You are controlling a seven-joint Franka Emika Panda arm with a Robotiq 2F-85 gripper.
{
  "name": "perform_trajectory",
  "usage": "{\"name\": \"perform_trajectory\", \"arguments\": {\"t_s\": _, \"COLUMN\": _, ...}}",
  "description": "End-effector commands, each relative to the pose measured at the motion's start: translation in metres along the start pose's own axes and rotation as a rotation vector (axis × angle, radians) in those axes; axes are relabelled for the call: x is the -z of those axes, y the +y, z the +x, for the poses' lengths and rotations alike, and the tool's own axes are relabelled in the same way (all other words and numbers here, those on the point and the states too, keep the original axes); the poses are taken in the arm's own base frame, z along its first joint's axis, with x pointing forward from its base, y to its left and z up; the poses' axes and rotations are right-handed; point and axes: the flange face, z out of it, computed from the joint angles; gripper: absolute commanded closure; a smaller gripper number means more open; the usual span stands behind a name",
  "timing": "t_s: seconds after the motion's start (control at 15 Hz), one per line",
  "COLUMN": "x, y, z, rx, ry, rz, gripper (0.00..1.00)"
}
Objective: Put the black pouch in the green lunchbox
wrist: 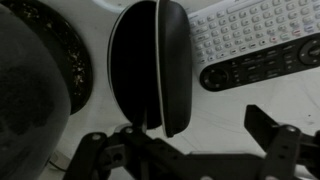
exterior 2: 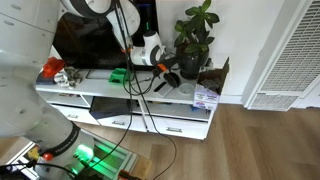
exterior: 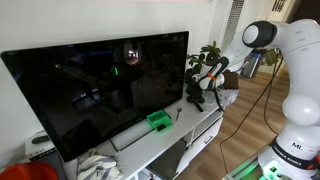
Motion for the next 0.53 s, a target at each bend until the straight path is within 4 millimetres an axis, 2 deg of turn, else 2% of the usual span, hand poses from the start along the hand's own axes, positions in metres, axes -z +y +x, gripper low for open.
{"name": "perform_trajectory", "arguments": {"t_s": 0.0, "x": -0.011, "y": 0.013, "z": 0.003, "rx": 0.015, "ry": 0.047, "rz": -0.008, "gripper": 0.00}}
{"name": "perform_trajectory", "arguments": {"t_s": 0.4, "x": -0.028, "y": 0.023, "z": 0.001, "rx": 0.009, "ry": 0.063, "rz": 0.014, "gripper": 0.00}}
{"name": "perform_trajectory", "arguments": {"t_s": 0.47, "x": -0.031, "y": 0.024, "z": 0.000, "rx": 0.005, "ry": 0.068, "rz": 0.018, "gripper": 0.02}}
